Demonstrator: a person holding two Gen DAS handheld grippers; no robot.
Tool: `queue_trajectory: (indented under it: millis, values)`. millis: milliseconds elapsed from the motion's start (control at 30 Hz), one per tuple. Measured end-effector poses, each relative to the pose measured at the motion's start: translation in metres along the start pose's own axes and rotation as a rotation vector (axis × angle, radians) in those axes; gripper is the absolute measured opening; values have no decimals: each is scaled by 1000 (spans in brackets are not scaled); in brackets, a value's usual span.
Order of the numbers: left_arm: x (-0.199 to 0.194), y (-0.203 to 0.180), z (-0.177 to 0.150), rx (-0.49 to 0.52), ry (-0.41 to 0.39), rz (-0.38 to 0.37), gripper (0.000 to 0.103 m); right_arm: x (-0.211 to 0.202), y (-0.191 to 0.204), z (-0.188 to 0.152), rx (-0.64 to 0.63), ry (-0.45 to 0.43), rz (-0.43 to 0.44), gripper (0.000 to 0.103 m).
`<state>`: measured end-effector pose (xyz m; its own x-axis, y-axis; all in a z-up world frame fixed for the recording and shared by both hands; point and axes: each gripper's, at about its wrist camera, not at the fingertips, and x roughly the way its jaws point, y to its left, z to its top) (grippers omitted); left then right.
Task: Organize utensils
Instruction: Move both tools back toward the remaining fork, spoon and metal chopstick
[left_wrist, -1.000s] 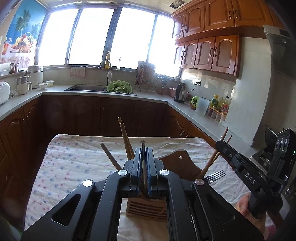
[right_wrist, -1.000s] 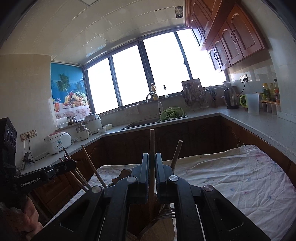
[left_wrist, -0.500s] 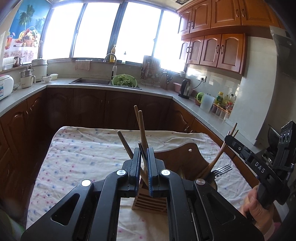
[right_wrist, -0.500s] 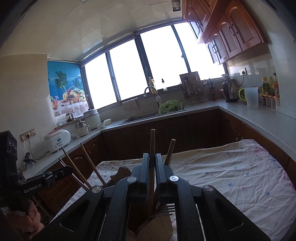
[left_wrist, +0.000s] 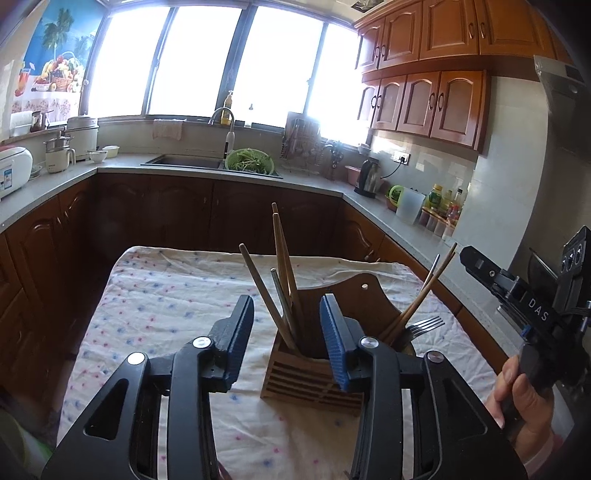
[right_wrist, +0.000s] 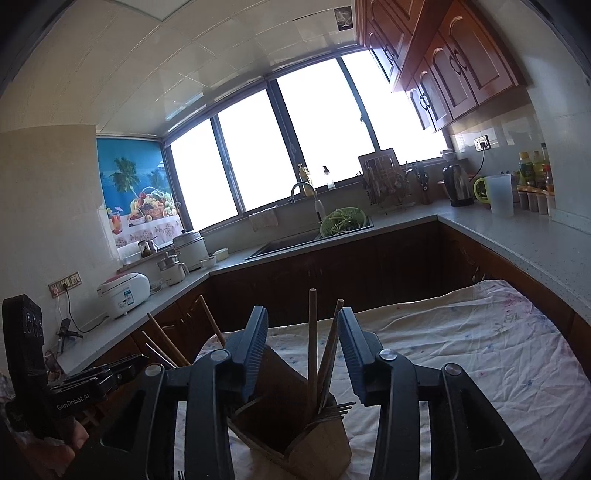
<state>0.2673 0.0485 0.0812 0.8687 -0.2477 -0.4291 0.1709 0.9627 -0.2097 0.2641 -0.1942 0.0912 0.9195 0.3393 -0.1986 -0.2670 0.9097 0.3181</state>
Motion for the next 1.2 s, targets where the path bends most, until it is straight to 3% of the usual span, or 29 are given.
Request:
queue_trajectory:
  millis: [167, 233, 300, 833, 1200]
  values:
    - [-23, 5, -17, -39, -3, 25, 75, -30, -5, 1, 6, -13, 0, 80]
    - [-29, 7, -26, -54, 6, 30, 80, -42, -8, -3, 7, -11, 0, 96]
    - [-34, 8, -35, -64, 25, 36, 82, -56, -12, -8, 4, -8, -4, 100]
    - [-56, -14, -109, -92, 176, 8, 85, -146, -62, -80, 83, 137, -116, 100]
    - [-48, -43, -148, -54, 308, -17, 85, -166, -77, -117, 87, 233, -179, 100]
